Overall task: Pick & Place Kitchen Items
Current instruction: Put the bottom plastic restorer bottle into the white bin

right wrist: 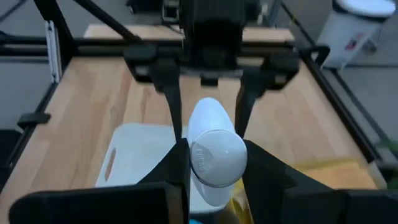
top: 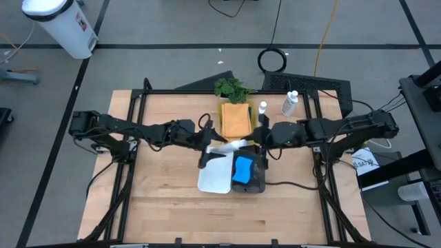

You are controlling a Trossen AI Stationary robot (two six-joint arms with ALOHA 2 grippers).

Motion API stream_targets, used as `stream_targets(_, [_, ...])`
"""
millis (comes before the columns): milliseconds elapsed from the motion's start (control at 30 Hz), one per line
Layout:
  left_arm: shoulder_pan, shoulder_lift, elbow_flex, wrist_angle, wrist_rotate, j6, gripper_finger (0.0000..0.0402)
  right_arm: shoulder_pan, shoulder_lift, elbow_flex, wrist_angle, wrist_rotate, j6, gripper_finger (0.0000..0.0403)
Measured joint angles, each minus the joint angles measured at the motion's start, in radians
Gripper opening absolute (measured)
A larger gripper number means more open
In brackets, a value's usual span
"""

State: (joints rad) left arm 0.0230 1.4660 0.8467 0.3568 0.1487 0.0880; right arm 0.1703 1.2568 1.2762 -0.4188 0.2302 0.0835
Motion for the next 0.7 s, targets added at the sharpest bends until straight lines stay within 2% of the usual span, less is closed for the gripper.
stream_targets(233, [0.001,0.000,0.000,-0.007,0.005,-0.028,0.0240,0.000,0.003,0.000,0.049,-0.047,-0.046,0.0080])
stream_targets(367, [0.001,0.000,0.000,-0.010,0.006,-0.041,0.0181,-0.001,0.002,-0.002,0.053,-0.043,-0.049,0.0097])
stream_targets(600, [0.001,-0.005,0.000,0.018,0.010,-0.005,0.0045,-0.001,-0.012,-0.009,0.060,-0.049,-0.125,0.0149])
stream_targets(700, [0.008,-0.011,0.000,0.059,0.037,0.032,0.0038,0.000,-0.049,-0.010,0.019,-0.048,-0.162,0.0161])
